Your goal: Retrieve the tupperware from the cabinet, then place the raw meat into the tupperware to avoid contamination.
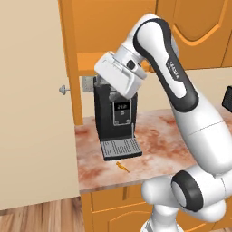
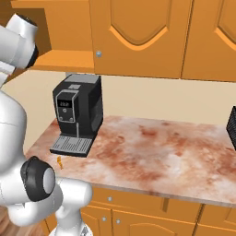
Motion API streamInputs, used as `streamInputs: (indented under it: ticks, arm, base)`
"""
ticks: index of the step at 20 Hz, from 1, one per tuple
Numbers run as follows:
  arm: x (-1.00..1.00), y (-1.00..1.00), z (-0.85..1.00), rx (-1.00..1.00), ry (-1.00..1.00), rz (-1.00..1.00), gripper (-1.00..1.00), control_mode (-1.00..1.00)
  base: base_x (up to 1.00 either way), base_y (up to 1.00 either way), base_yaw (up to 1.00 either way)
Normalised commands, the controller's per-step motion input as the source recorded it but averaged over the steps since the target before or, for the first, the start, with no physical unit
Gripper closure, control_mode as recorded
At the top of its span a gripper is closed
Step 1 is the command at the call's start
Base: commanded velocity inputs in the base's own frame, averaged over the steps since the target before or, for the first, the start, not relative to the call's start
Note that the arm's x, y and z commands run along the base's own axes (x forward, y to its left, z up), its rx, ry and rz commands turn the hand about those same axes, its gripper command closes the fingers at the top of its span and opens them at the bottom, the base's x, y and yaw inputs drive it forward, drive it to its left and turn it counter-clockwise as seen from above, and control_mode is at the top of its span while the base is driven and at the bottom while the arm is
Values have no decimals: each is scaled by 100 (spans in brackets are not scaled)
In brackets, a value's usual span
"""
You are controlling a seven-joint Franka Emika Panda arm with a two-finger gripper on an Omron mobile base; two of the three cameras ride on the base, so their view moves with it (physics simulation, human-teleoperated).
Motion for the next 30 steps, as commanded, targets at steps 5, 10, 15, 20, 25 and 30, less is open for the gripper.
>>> streamInputs:
  ticks: [5,10,15,20,25,30]
  arm:
    - [11,-47,-25,-6,-2,10,-100,-100]
    - [-11,-7,-31,-23,0,28,-100,-100]
    - [-9,-22,-16,-27,-2,36,-100,-100]
    - [-16,-29,-8,-25,-8,35,-100,-100]
    - [-20,-65,-6,-17,-33,26,-100,-100]
    - [-28,-84,-12,-6,-44,22,-100,-100]
  base:
    - [0,0,0]
    - [0,0,0]
    - [0,0,0]
    - [0,0,0]
    - [0,0,0]
    - [0,0,0]
